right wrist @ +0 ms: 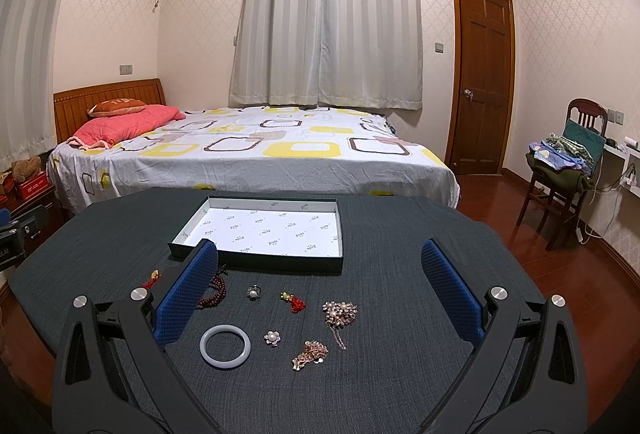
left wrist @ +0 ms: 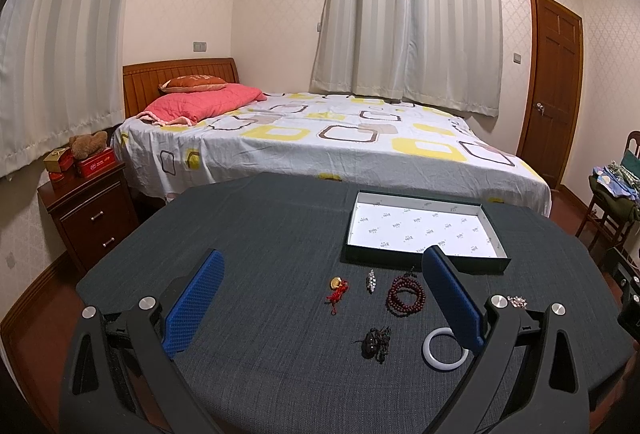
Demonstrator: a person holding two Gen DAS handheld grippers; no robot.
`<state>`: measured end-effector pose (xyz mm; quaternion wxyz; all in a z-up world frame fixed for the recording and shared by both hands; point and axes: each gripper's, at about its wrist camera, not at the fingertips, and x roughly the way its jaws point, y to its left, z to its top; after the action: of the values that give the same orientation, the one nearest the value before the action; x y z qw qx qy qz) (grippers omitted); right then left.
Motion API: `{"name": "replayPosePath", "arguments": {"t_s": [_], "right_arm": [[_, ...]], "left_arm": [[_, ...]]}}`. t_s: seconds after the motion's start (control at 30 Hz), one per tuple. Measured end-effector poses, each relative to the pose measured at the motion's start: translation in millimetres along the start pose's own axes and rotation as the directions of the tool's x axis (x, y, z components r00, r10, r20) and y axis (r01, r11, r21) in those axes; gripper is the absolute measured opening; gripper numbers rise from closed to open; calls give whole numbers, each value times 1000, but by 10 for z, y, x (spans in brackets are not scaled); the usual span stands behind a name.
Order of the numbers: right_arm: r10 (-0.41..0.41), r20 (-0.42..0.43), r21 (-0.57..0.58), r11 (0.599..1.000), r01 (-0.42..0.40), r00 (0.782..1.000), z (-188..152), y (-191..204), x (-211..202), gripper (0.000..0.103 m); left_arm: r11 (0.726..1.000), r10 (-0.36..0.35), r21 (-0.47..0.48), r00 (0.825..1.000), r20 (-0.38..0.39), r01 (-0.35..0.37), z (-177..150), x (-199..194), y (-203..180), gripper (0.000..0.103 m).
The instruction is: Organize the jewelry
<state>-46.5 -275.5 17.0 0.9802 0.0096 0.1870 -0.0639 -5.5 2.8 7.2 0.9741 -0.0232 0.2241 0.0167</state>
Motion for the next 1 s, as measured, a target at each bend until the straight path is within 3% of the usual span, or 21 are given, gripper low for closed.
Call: {"name": "replayPosePath", "arguments": {"t_s": [0.83,1.0], "right_arm": [[8,-27,4,1000,-8,1000,-36,8,77,99],[16,-58,15,1000,-15,998,-208,-5,317,99]], "left_arm": [[1000,-5,3,1000,-21,5,-113,83,42,96],[1000,-31,-6,994,-107,30,-197,351,73,96]]}}
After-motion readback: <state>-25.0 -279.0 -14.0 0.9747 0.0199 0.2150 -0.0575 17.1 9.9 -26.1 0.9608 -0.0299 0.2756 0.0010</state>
